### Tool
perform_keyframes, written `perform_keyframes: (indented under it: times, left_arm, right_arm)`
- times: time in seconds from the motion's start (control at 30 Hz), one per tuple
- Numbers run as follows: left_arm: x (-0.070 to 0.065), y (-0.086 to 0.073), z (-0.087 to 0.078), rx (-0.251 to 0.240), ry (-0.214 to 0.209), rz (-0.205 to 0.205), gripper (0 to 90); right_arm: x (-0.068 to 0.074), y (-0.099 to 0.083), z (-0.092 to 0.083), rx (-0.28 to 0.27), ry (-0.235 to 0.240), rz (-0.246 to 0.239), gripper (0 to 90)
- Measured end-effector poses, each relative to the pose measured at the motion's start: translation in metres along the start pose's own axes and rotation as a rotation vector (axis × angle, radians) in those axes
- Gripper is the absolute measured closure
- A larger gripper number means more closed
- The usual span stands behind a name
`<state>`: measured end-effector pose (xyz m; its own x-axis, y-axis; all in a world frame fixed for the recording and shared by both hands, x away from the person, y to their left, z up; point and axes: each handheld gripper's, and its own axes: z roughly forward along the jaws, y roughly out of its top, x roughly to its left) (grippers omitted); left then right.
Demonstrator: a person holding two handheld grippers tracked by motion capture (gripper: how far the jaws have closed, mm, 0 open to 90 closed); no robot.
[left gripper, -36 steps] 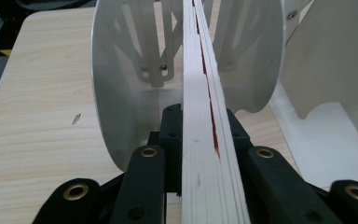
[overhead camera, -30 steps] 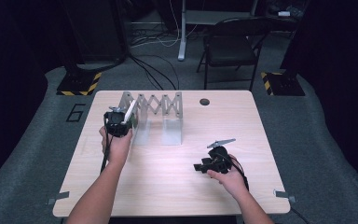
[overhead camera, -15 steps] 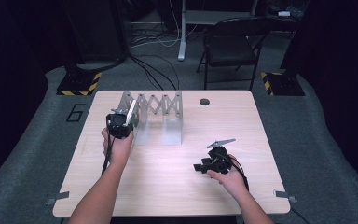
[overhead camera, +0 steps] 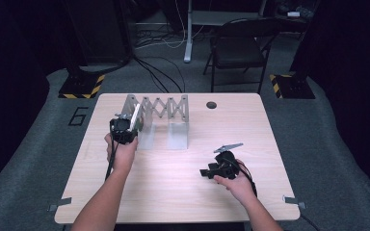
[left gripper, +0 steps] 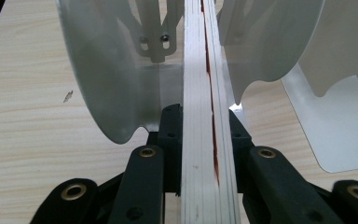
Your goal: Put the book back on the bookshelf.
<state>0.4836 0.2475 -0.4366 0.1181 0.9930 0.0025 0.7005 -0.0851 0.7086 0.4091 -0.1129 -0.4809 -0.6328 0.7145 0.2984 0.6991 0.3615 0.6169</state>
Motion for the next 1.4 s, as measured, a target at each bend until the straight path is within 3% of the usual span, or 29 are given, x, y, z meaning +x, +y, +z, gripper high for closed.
perform_keyframes:
  times: [0.53, 0.97, 1.4]
  left_arm:
    - [0.001, 0.004, -0.011, -0.034, 0.011, 0.012, 65.2]
    - [0.001, 0.004, -0.020, -0.062, 0.000, 0.013, 63.5]
    - [-0.001, 0.010, -0.041, -0.106, -0.008, 0.048, 62.0]
  right_arm:
    - [0.001, 0.000, 0.001, 0.007, 0.001, -0.001, 47.6]
    - [0.001, 0.000, 0.001, 0.008, -0.002, -0.001, 47.5]
    - [0.001, 0.000, 0.001, 0.004, -0.003, 0.000, 47.5]
